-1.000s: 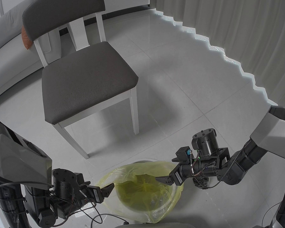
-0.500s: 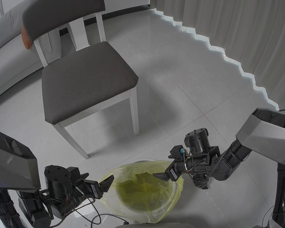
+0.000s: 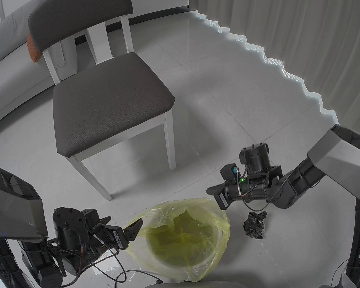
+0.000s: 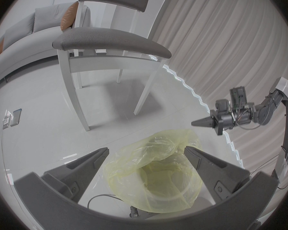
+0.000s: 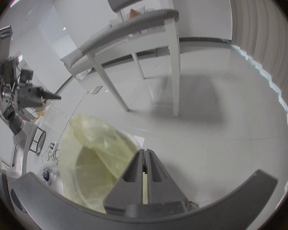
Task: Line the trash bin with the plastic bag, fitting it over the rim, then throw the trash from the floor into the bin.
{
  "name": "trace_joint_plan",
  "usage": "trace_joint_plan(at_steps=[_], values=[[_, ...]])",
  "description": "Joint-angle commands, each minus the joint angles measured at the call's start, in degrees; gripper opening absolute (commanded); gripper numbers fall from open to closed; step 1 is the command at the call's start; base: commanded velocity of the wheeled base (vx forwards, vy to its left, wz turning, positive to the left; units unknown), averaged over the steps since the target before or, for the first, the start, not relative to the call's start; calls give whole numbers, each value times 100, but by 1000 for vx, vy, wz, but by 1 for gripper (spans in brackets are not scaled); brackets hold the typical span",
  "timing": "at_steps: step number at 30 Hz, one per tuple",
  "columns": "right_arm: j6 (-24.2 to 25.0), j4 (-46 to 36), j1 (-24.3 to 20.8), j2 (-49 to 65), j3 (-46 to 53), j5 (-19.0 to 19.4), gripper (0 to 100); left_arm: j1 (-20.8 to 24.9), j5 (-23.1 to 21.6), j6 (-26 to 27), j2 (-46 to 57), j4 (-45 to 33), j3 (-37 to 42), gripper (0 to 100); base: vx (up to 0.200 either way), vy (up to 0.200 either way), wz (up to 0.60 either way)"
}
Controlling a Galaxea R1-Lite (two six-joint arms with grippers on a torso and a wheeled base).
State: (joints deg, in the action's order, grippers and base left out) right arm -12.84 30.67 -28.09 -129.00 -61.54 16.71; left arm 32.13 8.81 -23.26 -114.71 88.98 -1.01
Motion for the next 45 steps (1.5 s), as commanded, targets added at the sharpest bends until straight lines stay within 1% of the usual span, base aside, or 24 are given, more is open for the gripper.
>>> trace_joint_plan(at_steps=[1,7,12,14,15,18,25,30,38,39,45], values=[[9,-123,49,297,-376,16,0,-14,6,-38,-16,102,101,100,0,0,0],[9,-140,40,270,-473,16,0,-14,6,-117,-60,102,101,100,0,0,0],[-52,-96,14,270,-51,25,0,21,6,-205,-148,102,101,100,0,0,0],[-61,-70,14,288,125,86,0,30,6,-267,-148,102,101,100,0,0,0],[-61,-61,14,305,186,148,100,30,6,-276,-148,102,101,100,0,0,0],[-61,-70,31,358,362,236,100,39,59,-328,-148,102,101,100,0,0,0],[-87,-88,102,235,423,245,100,56,129,-328,-148,102,101,100,0,0,0],[-316,-61,40,-152,406,245,100,56,147,-337,-157,102,101,100,0,0,0],[-448,167,-4,-556,318,262,100,47,147,-346,-165,102,101,100,0,0,0],[-430,185,-4,-556,309,262,0,47,147,-346,-165,102,101,100,0,0,0],[-404,194,-4,-530,292,262,0,30,147,-363,-218,102,101,100,0,0,0]])
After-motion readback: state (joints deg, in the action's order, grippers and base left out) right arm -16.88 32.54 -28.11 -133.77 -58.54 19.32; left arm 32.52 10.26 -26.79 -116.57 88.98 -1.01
